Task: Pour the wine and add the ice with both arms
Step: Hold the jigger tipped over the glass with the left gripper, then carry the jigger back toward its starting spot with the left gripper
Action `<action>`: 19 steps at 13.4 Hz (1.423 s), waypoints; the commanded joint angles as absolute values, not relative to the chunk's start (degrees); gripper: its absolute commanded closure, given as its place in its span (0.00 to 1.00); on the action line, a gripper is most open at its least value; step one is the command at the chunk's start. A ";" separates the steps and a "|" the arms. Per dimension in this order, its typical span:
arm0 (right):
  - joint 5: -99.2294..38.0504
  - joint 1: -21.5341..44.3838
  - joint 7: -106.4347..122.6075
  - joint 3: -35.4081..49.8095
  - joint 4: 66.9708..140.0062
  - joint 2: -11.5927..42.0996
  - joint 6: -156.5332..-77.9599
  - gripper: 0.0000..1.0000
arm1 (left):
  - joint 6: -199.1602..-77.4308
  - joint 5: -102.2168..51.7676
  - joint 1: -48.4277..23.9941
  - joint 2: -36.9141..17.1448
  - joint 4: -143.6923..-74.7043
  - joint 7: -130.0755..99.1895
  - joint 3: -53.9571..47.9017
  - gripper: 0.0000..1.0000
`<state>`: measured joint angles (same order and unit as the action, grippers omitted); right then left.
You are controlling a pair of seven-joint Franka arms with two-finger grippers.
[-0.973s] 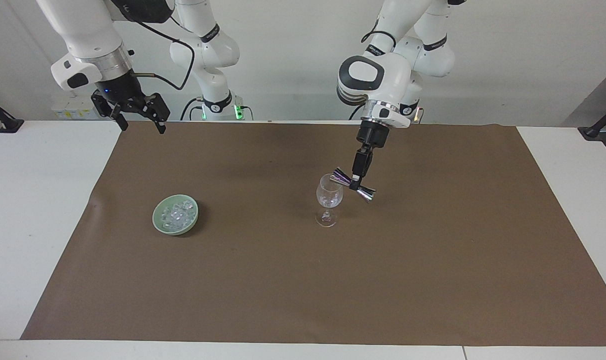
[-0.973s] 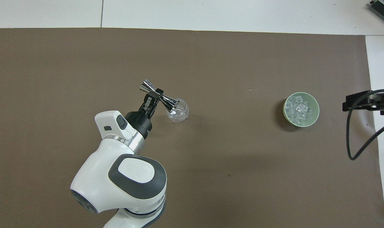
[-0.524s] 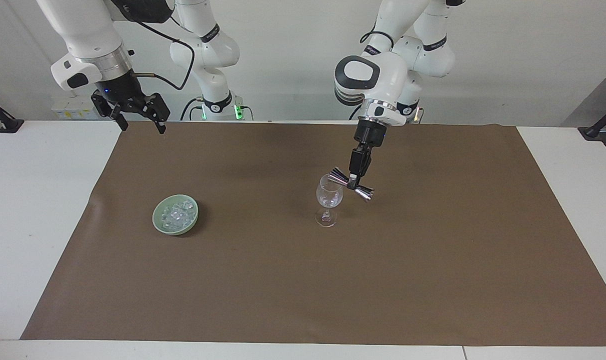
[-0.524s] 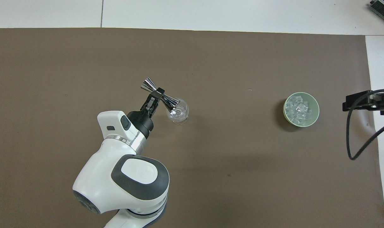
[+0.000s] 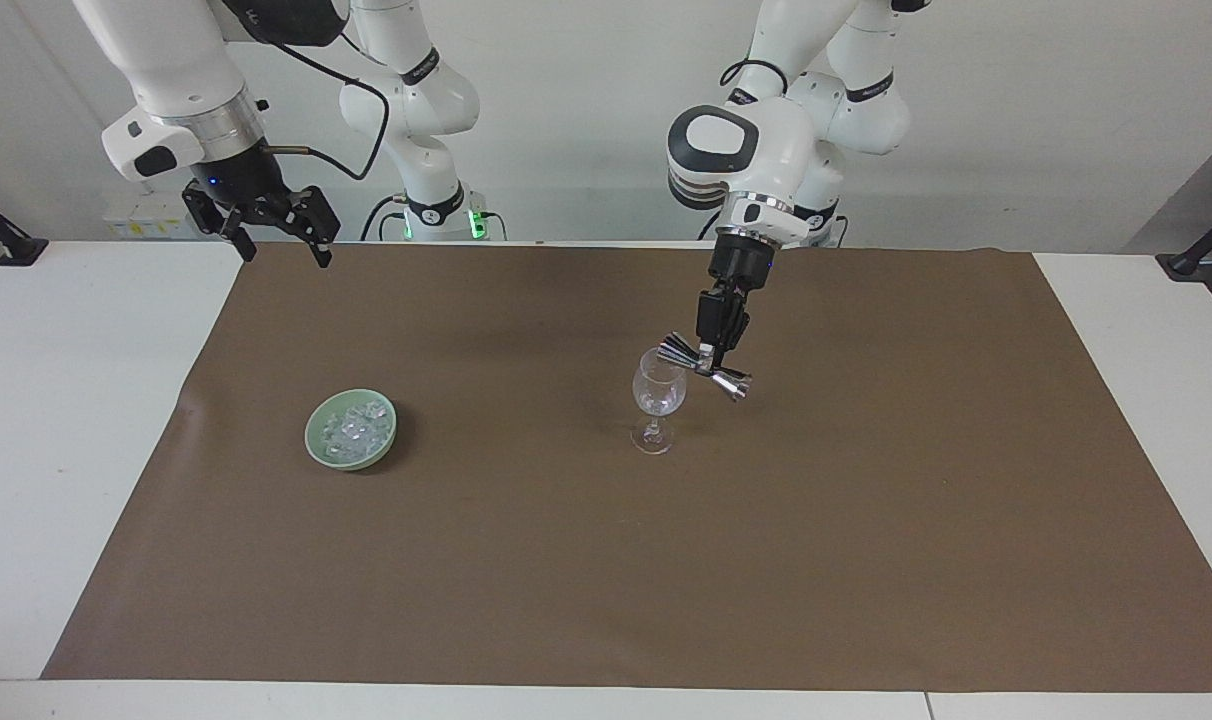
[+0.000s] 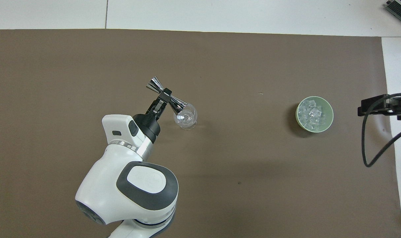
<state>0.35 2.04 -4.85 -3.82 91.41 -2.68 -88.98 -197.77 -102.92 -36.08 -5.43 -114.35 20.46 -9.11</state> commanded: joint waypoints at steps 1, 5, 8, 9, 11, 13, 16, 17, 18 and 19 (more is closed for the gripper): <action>-0.79 1.76 -3.52 -3.78 92.46 -3.78 -88.59 0.00 | -199.51 -102.57 -37.44 -6.24 -113.03 21.09 -8.52 1.00; -0.79 1.76 -3.52 -3.78 92.46 -3.78 -88.59 0.00 | -196.19 -107.55 -32.89 -4.67 -113.29 19.95 -9.23 1.00; -0.79 1.76 -3.52 -3.78 92.46 -3.78 -88.59 0.00 | -188.81 -114.59 -26.57 -0.54 -115.82 19.69 -9.23 1.00; -0.79 1.76 -3.52 -3.78 92.46 -3.78 -88.59 0.00 | -186.00 -116.87 -23.93 1.30 -117.67 19.43 -9.14 1.00; -0.79 1.76 -3.52 -3.78 92.46 -3.78 -88.59 0.00 | -181.00 -118.91 -19.53 4.81 -122.75 15.93 -8.88 1.00; -0.79 1.76 -3.25 -3.78 92.46 -3.78 -88.59 0.00 | -175.28 -118.92 -15.05 8.68 -127.51 11.70 -8.53 1.00; -0.79 1.76 -2.99 -3.78 93.68 -4.48 -89.03 0.00 | -168.07 -118.92 -8.20 12.91 -133.84 5.40 -7.91 1.00; -0.79 1.76 -3.08 -3.87 94.47 -4.92 -88.77 0.00 | -167.00 -118.92 -7.04 13.79 -135.16 2.93 -7.13 1.00; -0.79 1.76 -3.16 -3.87 94.66 -4.92 -89.03 0.00 | -163.77 -118.92 -6.42 14.76 -137.09 1.16 -4.25 1.00; -0.79 1.67 -3.25 -3.95 94.66 -4.92 -89.12 0.00 | -160.00 -118.83 -6.42 15.46 -138.76 -1.38 -0.65 1.00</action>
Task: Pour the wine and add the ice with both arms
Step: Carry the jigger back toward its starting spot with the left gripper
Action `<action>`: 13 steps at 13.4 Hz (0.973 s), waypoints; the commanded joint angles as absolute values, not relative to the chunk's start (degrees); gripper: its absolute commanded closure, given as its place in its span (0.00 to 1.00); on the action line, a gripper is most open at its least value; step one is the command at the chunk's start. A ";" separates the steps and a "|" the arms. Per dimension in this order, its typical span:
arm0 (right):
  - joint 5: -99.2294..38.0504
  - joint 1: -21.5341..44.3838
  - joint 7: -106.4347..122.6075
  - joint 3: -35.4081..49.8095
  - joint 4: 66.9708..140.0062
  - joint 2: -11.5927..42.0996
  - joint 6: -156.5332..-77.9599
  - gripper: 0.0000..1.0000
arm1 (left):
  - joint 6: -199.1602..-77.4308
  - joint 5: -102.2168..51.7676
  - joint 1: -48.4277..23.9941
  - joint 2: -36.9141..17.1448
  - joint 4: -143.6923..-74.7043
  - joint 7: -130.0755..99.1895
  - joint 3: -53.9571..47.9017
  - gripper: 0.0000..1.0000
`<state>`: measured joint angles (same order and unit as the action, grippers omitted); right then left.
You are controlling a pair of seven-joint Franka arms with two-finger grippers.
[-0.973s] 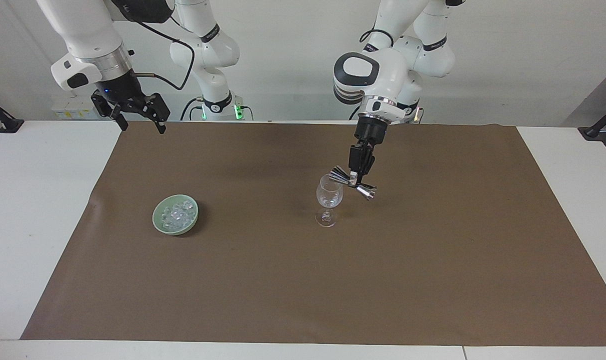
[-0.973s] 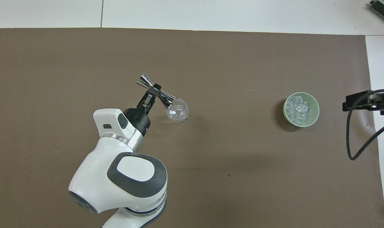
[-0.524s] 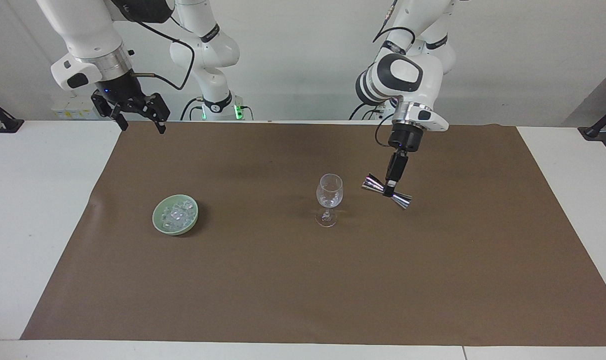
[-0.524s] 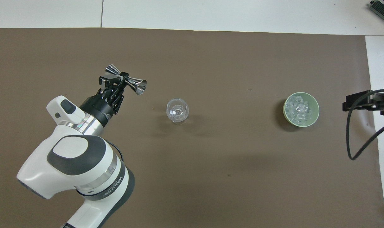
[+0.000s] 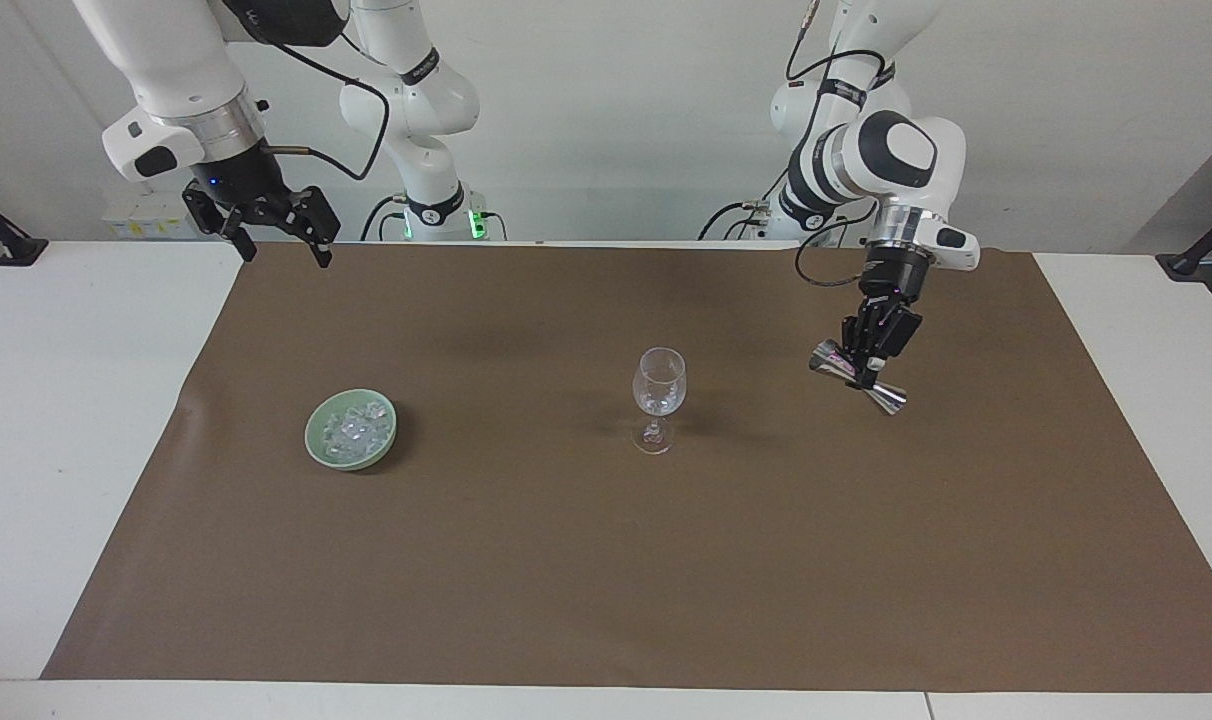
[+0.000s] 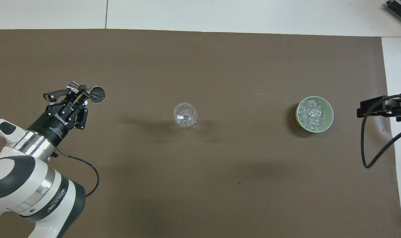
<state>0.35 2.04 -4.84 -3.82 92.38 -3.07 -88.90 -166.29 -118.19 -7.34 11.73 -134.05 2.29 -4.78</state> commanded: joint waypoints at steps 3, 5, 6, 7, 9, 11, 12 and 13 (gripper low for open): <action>-0.09 1.67 -3.52 -3.96 94.48 -4.83 -89.03 0.00 | -153.13 -118.74 -6.33 15.47 -142.28 -7.36 7.26 1.00; -0.09 1.67 -3.08 -3.96 94.66 -4.83 -90.78 0.00 | -149.60 -118.39 -5.20 14.59 -142.56 -12.20 10.36 1.00; -0.09 1.67 -2.64 -3.87 95.09 -4.75 -91.40 0.00 | -147.94 -118.13 -3.10 13.37 -142.56 -14.65 10.37 1.00; -0.17 1.67 -1.51 -3.87 96.32 -4.75 -92.89 0.00 | -146.79 -117.95 -1.68 12.58 -142.56 -16.94 10.37 1.00; -0.26 1.76 0.43 -3.87 101.40 -5.62 -99.28 0.00 | -145.20 -117.86 0.42 11.17 -142.73 -18.71 10.37 1.00; -0.35 1.93 3.06 -3.78 106.77 -6.94 -104.66 0.00 | -144.84 -117.08 0.79 9.85 -142.21 -22.57 10.46 1.00; -0.61 1.93 6.12 -3.87 107.40 -6.25 -105.11 0.00 | -144.84 -116.29 0.88 8.97 -141.34 -25.11 10.46 1.00; -0.70 1.93 8.85 -3.78 107.92 -5.11 -105.47 0.00 | -144.84 -115.50 1.40 7.92 -140.37 -27.40 10.46 1.00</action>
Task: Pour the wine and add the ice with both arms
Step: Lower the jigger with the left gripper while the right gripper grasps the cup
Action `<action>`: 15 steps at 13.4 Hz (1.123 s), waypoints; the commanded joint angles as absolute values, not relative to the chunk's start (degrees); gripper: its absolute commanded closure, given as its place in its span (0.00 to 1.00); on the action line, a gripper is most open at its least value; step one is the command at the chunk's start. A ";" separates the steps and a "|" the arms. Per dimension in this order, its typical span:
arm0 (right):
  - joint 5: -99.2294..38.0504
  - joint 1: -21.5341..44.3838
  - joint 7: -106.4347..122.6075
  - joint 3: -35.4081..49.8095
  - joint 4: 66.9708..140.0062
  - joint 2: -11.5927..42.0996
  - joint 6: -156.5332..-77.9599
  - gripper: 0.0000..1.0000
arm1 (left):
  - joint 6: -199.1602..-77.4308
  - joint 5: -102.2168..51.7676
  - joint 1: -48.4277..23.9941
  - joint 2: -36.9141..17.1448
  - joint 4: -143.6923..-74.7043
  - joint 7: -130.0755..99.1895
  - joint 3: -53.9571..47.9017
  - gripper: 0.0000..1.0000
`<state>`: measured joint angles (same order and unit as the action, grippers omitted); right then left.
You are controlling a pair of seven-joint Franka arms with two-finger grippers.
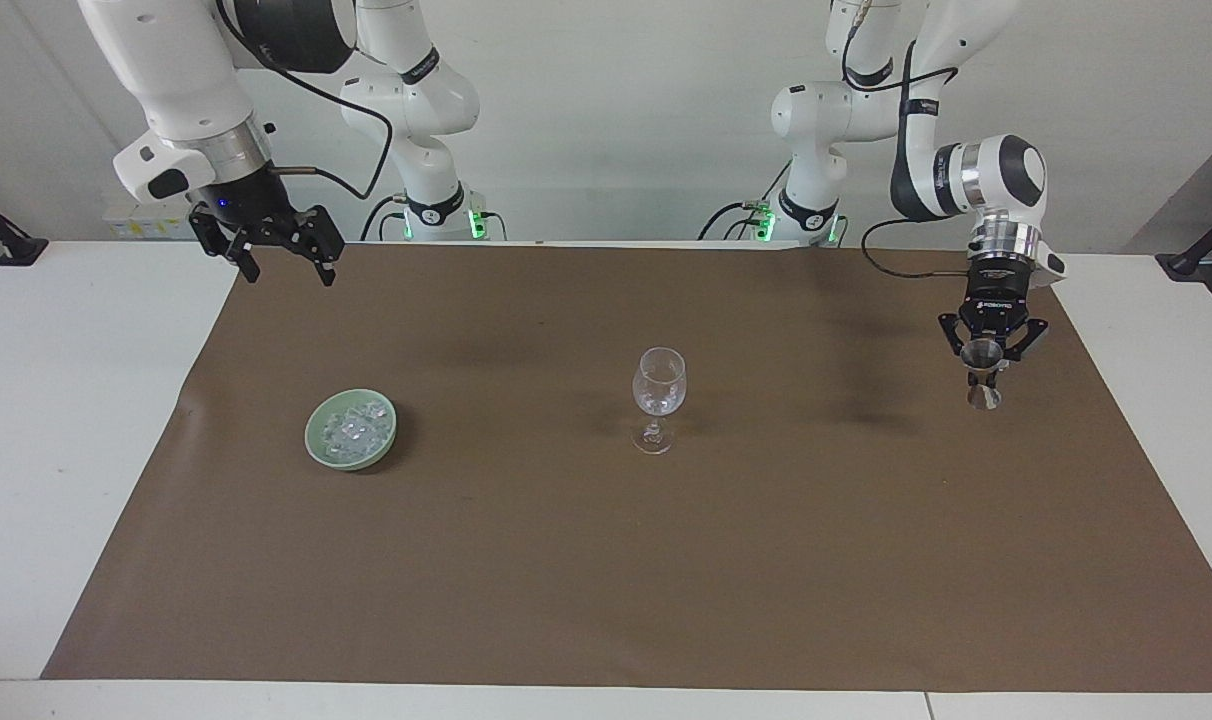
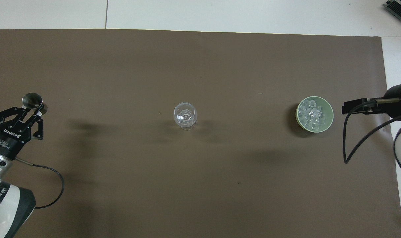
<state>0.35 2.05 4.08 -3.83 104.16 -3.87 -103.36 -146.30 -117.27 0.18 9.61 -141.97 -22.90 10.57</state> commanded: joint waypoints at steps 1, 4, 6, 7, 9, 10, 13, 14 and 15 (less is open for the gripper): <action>-0.70 1.93 12.01 -3.87 108.28 -4.23 -106.60 0.00 | -144.76 -114.18 2.02 6.87 -139.32 -28.90 10.37 1.00; -0.70 1.93 22.55 -3.87 113.19 -4.04 -112.92 0.00 | -137.40 -113.12 6.49 0.99 -138.61 -29.09 10.37 1.00; -0.70 1.93 27.23 -3.87 114.17 -2.03 -115.30 0.00 | -135.10 -112.06 7.90 -1.57 -137.20 -29.09 10.37 1.00; -0.70 1.93 29.68 -3.87 114.17 -1.06 -116.18 0.00 | -133.87 -112.15 8.52 -2.71 -136.68 -29.09 10.37 1.00; -0.70 1.93 34.87 -3.87 114.26 1.04 -118.20 0.00 | -132.02 -112.06 9.92 -4.48 -136.06 -29.09 10.37 1.00; -0.70 1.93 36.46 -3.87 114.95 1.40 -119.60 0.00 | -130.97 -112.06 10.37 -5.53 -135.36 -29.27 10.37 1.00; -0.79 1.67 40.51 -3.87 116.46 3.68 -124.71 0.00 | -129.90 -112.15 11.07 -7.29 -134.56 -29.62 10.37 1.00; -0.97 1.58 41.56 -3.95 116.46 5.17 -125.41 0.00 | -129.73 -112.24 11.07 -7.64 -134.30 -29.97 10.37 1.00; -1.14 1.50 42.96 -3.96 116.46 6.40 -127.60 0.00 | -129.64 -112.24 11.07 -8.34 -134.04 -30.93 10.37 1.00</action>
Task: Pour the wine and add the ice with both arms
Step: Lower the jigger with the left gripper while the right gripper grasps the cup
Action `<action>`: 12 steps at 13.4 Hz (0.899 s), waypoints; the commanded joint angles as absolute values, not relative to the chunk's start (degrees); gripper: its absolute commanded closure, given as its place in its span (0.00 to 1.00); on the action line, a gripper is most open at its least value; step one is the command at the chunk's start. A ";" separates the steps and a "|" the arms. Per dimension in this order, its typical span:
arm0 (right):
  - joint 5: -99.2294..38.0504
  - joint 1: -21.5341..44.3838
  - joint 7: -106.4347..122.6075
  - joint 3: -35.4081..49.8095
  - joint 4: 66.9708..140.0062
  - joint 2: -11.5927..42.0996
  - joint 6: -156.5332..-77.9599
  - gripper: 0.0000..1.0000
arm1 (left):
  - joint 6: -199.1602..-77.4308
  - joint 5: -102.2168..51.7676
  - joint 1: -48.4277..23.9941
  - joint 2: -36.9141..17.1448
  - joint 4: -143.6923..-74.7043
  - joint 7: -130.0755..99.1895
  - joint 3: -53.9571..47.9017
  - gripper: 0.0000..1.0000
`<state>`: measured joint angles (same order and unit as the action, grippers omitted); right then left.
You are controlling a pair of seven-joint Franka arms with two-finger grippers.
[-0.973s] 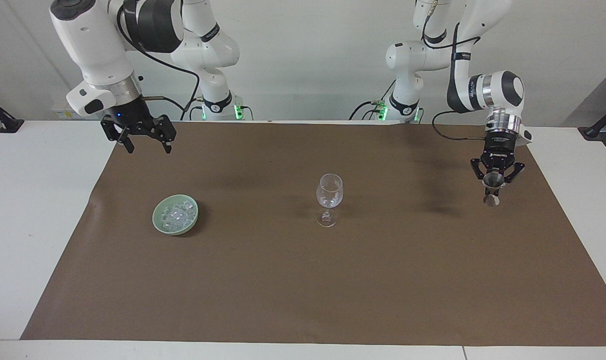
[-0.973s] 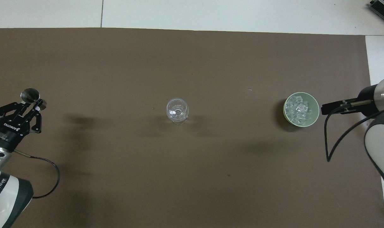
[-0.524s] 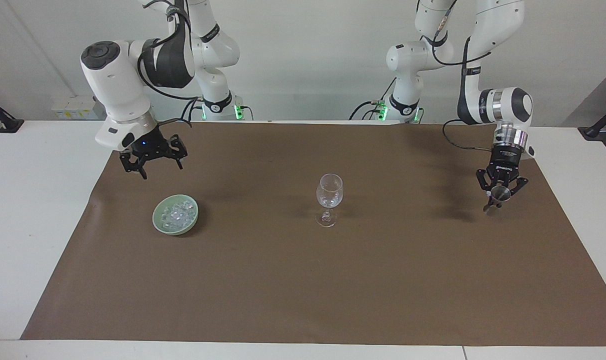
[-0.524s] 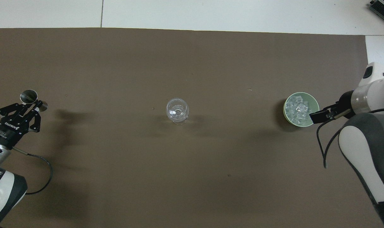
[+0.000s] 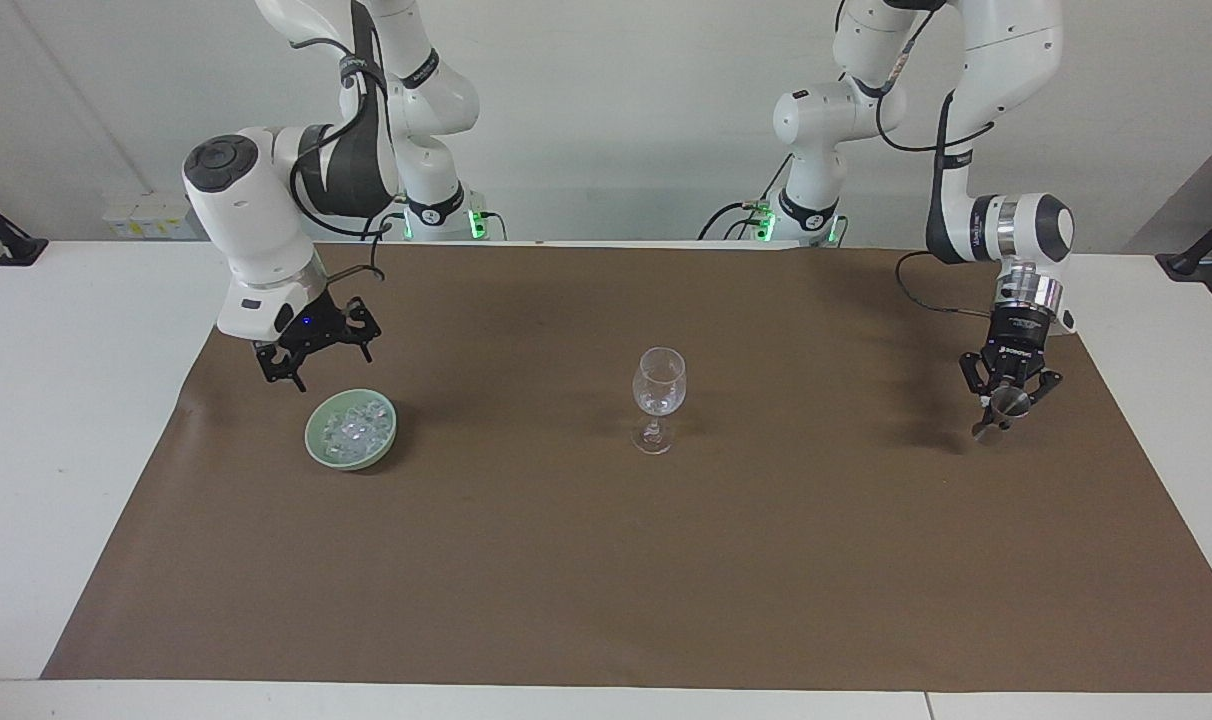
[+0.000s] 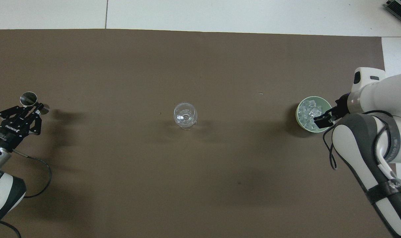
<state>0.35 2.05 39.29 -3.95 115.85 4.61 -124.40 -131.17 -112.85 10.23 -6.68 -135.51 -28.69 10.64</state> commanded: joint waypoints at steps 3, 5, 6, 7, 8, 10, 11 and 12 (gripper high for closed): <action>-1.14 1.49 44.12 -3.87 116.54 8.96 -131.47 0.00 | -129.20 -112.50 11.16 -9.14 -133.59 -32.86 10.37 1.00; -1.14 1.49 44.56 -3.87 116.72 10.45 -132.89 0.00 | -129.11 -112.94 10.99 -9.23 -133.59 -34.45 10.28 1.00; -1.14 1.49 45.00 -3.95 116.98 10.63 -132.89 0.00 | -129.11 -113.03 10.90 -9.23 -133.59 -34.71 10.20 1.00; -1.14 1.49 45.52 -3.96 117.50 10.81 -132.98 0.01 | -129.02 -113.11 10.81 -9.23 -133.68 -34.80 10.20 1.00; -1.14 1.41 45.61 -3.96 117.77 11.16 -133.33 0.07 | -128.94 -113.12 10.81 -9.23 -133.68 -34.80 10.20 1.00; -1.14 1.49 45.62 -3.96 118.04 11.25 -133.42 0.21 | -128.94 -113.12 10.72 -9.32 -133.59 -34.80 10.20 1.00; -1.14 1.41 45.70 -4.04 118.30 11.34 -133.42 0.28 | -128.85 -113.12 10.81 -9.32 -133.59 -34.89 10.20 1.00; -1.14 1.32 45.70 -4.04 118.30 11.34 -133.50 0.32 | -128.85 -113.20 10.72 -9.32 -133.59 -35.15 10.20 1.00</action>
